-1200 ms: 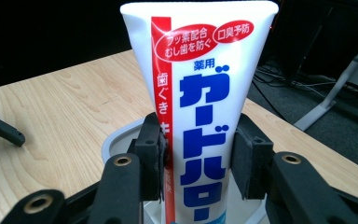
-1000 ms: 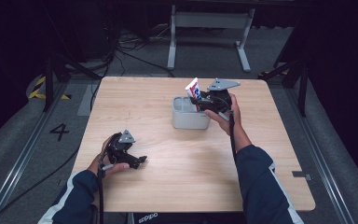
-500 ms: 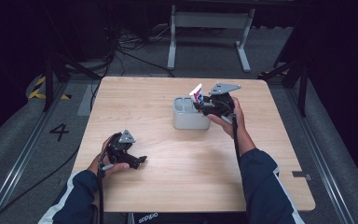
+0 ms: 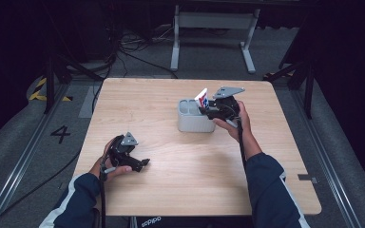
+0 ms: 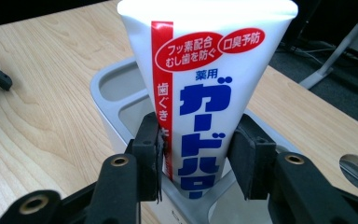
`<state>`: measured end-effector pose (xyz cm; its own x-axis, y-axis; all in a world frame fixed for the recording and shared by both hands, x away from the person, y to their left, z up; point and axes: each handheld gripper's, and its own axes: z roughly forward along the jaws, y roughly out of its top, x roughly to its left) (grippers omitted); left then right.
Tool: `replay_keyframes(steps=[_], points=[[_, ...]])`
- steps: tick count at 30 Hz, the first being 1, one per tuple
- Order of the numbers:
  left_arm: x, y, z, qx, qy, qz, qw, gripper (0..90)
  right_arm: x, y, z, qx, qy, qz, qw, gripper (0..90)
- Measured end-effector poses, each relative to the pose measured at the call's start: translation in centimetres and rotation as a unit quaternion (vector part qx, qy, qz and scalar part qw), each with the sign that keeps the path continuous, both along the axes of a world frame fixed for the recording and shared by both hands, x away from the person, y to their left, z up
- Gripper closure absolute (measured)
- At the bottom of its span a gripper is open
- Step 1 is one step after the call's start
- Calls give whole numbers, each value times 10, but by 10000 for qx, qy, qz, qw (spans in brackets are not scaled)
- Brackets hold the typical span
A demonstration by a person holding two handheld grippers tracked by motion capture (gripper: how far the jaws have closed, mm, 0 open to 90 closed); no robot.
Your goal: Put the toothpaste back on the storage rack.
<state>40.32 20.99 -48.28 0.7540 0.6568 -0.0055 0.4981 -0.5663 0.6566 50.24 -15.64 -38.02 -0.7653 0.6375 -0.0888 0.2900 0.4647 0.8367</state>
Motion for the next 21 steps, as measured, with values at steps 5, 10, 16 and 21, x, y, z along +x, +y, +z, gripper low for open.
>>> replay_keyframes(steps=[5, 10, 16, 21], points=[[0, 0, 0, 2, 3, 5, 10000, 4, 0, -1, 0, 10, 16, -25, 10000, 583], [0, 0, 0, 1, 3, 5, 10000, 4, 0, 1, 0, 15, 26, -63, 10000, 566], [0, 0, 0, -6, -9, 14, 10000, 5, -1, 5, 0, -70, -13, -102, 9999, 540], [0, 0, 0, 2, 2, 7, 10000, 5, -3, 2, 4, 36, -59, -131, 9999, 511]])
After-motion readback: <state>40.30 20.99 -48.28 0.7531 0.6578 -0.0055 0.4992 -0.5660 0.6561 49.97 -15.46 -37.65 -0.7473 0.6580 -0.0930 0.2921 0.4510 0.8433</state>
